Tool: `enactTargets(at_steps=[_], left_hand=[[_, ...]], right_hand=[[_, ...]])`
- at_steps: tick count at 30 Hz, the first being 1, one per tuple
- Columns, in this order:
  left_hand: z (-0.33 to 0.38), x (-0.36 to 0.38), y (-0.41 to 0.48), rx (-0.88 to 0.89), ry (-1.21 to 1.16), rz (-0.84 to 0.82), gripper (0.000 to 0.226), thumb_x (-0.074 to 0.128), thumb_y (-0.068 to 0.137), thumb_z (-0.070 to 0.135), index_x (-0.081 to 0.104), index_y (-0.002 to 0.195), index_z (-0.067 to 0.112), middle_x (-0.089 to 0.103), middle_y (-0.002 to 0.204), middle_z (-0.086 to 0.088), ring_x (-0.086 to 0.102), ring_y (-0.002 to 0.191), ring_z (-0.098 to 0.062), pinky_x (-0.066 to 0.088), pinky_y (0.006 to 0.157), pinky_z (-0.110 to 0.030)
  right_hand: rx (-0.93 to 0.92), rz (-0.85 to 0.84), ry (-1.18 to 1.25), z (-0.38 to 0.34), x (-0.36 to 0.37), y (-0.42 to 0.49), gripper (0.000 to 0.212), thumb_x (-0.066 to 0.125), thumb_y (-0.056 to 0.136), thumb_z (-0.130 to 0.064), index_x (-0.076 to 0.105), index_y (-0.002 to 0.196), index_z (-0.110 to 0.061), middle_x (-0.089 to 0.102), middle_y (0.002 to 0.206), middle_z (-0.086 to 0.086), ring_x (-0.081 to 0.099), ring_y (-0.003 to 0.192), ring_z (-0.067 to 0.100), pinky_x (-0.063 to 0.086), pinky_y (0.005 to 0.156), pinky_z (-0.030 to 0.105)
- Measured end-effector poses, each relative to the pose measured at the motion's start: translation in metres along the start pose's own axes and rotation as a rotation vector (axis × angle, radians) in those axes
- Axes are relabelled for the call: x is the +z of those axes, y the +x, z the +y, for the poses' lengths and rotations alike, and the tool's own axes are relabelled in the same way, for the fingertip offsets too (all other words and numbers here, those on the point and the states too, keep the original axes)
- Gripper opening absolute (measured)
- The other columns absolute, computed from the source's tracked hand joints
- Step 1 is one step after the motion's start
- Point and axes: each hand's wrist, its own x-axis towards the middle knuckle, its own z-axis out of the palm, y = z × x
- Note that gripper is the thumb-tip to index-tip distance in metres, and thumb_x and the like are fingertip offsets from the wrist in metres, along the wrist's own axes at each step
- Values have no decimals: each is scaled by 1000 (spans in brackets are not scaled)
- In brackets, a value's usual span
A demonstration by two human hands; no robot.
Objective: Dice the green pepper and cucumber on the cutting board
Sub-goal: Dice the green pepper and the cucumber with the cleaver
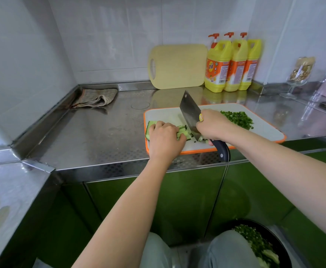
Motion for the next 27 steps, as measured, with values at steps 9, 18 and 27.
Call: enactTargets(at_steps=[9,18,27], left_hand=[[-1,6,2,22,68,7,38,40,87,29,74,82,14,71,97,1,51,96,-28,36,89,-40],[-2,5,1,29,60,12,39,37,83,30,73,78,14,71,96,1,51,94,-28,35,86,-38],[2,1,1,-13,26,16,27,45,84,26,64,69,13,68,80,-2,49,91,-27,37,86,-39]], right_hand=[[-61,-99,-185,-10,-1,-11,18,41,86,1,41,70,-6,45,58,12,39,46,22,28,45,23],[-27,-99,-214,-24,7,-1,11,44,89,3,53,85,0,48,63,11,47,49,20,38,46,25],[-4,-41,-12,-8,-4,-2,9,38,91,-2,46,87,-2,53,66,18,55,46,29,43,45,25]])
